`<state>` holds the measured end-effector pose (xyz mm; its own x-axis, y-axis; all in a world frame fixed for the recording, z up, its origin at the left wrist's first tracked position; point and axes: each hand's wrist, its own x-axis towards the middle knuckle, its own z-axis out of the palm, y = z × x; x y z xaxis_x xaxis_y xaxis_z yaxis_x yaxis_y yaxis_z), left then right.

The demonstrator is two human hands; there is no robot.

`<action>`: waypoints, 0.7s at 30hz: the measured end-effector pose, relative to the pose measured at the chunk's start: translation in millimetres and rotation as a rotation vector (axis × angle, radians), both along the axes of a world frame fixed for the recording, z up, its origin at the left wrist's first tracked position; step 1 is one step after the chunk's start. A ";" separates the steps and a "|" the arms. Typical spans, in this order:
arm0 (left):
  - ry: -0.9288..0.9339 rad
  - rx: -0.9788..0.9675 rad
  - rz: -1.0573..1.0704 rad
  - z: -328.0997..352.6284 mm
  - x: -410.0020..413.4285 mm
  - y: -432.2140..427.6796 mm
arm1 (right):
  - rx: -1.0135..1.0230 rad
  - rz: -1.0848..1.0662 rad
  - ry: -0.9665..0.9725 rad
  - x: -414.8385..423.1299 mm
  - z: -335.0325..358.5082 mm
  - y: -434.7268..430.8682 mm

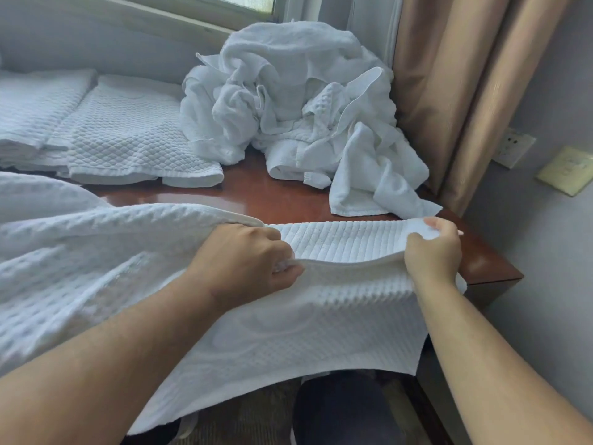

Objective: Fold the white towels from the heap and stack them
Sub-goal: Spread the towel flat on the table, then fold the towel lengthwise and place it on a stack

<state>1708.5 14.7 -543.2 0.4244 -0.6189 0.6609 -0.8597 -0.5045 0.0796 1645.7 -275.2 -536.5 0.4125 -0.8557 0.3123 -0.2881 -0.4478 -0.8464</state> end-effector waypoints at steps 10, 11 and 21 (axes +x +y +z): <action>-0.044 0.030 -0.030 2.6 0.0 0.2 | -0.595 0.041 0.010 2.3 16.0 47.7; -0.045 0.036 -0.029 3.0 0.0 -0.2 | -0.505 0.176 0.021 5.1 21.8 54.0; 0.074 0.093 0.224 5.3 -8.4 28.0 | -0.439 0.577 0.642 15.5 -1.8 73.9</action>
<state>1700.1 42.7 -537.9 0.6029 -0.5609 0.5673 -0.7194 -0.6897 0.0825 1661.2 -201.2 -538.3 0.9360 -0.3290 0.1251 -0.2739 -0.9040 -0.3282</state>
